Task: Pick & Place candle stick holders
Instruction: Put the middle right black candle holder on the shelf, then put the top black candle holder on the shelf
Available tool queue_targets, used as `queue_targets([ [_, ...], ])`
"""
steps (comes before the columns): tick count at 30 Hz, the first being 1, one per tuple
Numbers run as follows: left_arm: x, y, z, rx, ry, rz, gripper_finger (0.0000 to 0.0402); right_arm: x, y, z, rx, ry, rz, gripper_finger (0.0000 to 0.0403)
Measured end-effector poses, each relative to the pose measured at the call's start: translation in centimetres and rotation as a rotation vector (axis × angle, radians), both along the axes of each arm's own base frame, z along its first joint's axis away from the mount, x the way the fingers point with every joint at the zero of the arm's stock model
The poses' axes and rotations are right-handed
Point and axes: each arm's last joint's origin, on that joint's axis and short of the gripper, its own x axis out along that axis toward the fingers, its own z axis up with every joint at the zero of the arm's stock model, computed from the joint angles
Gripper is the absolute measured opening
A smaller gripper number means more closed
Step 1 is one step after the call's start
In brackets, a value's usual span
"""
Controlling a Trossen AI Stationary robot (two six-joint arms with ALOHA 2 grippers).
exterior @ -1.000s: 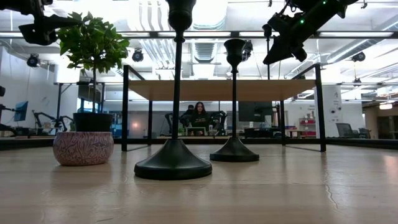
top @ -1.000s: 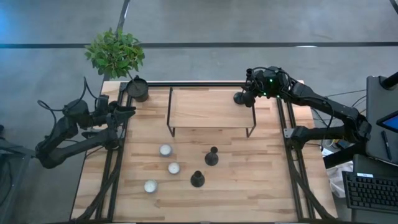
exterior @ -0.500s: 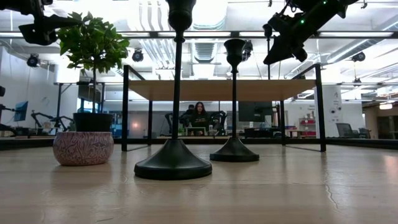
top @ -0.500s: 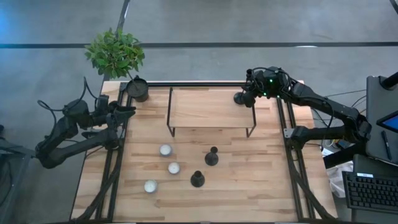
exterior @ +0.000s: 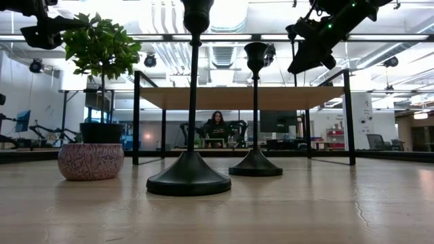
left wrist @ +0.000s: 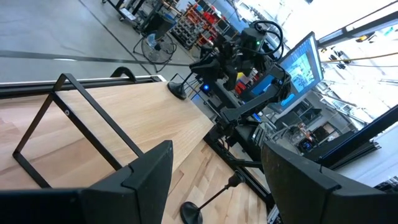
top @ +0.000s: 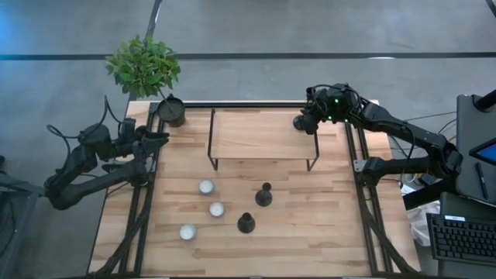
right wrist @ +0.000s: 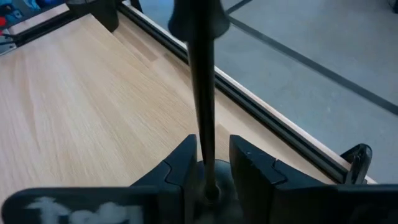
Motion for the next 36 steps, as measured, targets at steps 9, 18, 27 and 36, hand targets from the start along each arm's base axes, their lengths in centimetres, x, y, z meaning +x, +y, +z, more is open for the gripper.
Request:
queue_targets([
  [9, 0.0, 0.0, 0.0, 0.000, 0.000, 0.000, 0.0241, 0.0, 0.0, 0.1, -0.007, 0.000, 0.000, 0.0133],
  [18, 0.0, 0.0, 0.0, 0.000, 0.000, 0.000, 0.0241, -0.8, 0.5, 0.9, -0.053, -0.018, 0.005, 0.0169],
  [27, 0.0, 0.0, 0.0, 0.000, 0.000, 0.000, 0.0241, -3.7, 2.4, 2.1, -0.055, 0.001, -0.015, 0.0175],
  [36, 0.0, 0.0, 0.0, 0.000, 0.000, 0.000, 0.0241, -8.9, 7.5, 2.6, 0.292, -0.108, 0.144, 0.0150],
])
